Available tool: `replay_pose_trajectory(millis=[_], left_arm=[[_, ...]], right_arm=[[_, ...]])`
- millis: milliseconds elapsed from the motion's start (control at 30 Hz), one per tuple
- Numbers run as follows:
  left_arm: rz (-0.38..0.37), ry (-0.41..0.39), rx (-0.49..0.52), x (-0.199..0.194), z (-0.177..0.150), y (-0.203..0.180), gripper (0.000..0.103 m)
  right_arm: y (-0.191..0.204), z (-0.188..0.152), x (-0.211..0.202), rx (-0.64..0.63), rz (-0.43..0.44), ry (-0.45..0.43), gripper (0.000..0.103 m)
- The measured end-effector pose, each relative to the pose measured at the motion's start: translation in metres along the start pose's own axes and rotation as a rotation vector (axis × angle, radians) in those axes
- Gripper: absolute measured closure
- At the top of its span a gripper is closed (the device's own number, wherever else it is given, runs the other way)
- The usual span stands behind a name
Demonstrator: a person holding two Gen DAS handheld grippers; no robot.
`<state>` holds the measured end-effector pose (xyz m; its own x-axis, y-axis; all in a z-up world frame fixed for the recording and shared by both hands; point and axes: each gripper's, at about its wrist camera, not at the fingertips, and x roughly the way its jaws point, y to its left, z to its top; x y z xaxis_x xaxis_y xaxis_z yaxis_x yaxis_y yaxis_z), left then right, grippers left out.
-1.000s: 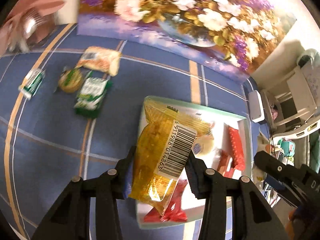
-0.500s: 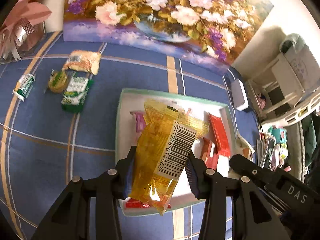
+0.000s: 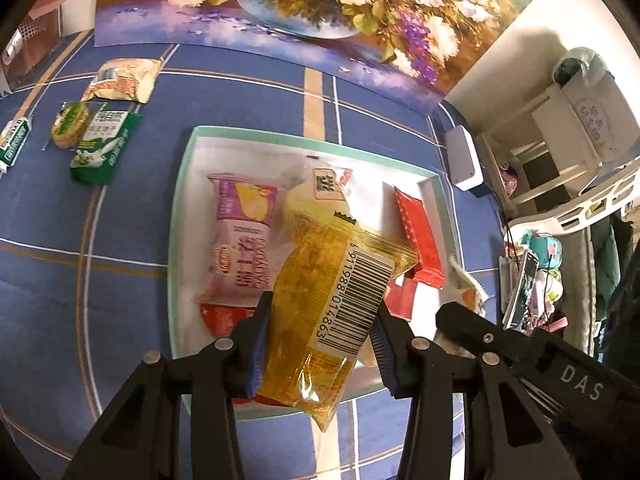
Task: Organize snacks
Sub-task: 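Carry the yellow packet with left tool while right tool carries the white packet over the tray, then open left tool releasing the yellow packet while right tool releases the white packet into tray, then move both open tools back over the remaining snacks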
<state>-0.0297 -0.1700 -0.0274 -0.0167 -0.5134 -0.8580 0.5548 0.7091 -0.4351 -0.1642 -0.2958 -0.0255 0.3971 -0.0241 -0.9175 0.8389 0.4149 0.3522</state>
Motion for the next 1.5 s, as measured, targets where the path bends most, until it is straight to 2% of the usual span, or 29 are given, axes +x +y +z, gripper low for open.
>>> replay_pose_trajectory(millis=[300, 433, 533, 733, 800, 900, 1000, 1100, 1167, 1200, 1267, 1333, 1433, 1500], left_arm=[[-0.027, 0.001, -0.002, 0.007, 0.0, -0.004, 0.056], [-0.001, -0.006, 0.0, 0.004, 0.0, -0.003, 0.056], [-0.008, -0.005, -0.017, 0.001, 0.0, 0.0, 0.052], [0.004, -0.011, -0.048, -0.005, 0.002, 0.005, 0.052], [0.029, -0.028, -0.067, -0.01, 0.004, 0.009, 0.052], [0.108, -0.061, -0.081, -0.022, 0.007, 0.017, 0.052], [0.179, -0.065, -0.108, -0.03, 0.01, 0.029, 0.045], [0.203, -0.063, -0.147, -0.035, 0.011, 0.044, 0.042], [0.216, -0.07, -0.176, -0.04, 0.013, 0.053, 0.037], [0.226, -0.077, -0.184, -0.042, 0.013, 0.056, 0.035], [0.254, -0.095, -0.19, -0.049, 0.015, 0.062, 0.024], [0.306, -0.124, -0.18, -0.054, 0.017, 0.065, 0.016], [0.406, -0.172, -0.147, -0.064, 0.018, 0.07, 0.013], [0.456, -0.199, -0.137, -0.07, 0.019, 0.074, 0.006]], right_arm=[[-0.011, 0.002, 0.004, 0.032, 0.004, 0.02, 0.048], [-0.01, 0.002, 0.005, 0.027, 0.008, 0.027, 0.048], [-0.007, 0.002, 0.006, 0.019, 0.012, 0.032, 0.048], [-0.007, 0.003, 0.008, 0.011, 0.011, 0.036, 0.047], [-0.005, 0.003, 0.011, 0.004, 0.007, 0.042, 0.047], [0.0, 0.003, 0.015, -0.023, -0.006, 0.053, 0.046], [0.003, 0.003, 0.015, -0.028, -0.003, 0.052, 0.036], [0.005, 0.002, 0.008, -0.032, -0.012, 0.03, 0.035], [0.007, 0.002, 0.001, -0.037, -0.018, 0.009, 0.034], [0.008, 0.002, -0.002, -0.041, -0.021, -0.001, 0.031], [0.012, 0.001, -0.007, -0.046, -0.02, -0.019, 0.023], [0.018, 0.0, -0.013, -0.061, -0.016, -0.042, 0.014], [0.028, -0.002, -0.019, -0.094, -0.025, -0.067, 0.011], [0.036, -0.004, -0.022, -0.122, -0.033, -0.083, 0.011]])
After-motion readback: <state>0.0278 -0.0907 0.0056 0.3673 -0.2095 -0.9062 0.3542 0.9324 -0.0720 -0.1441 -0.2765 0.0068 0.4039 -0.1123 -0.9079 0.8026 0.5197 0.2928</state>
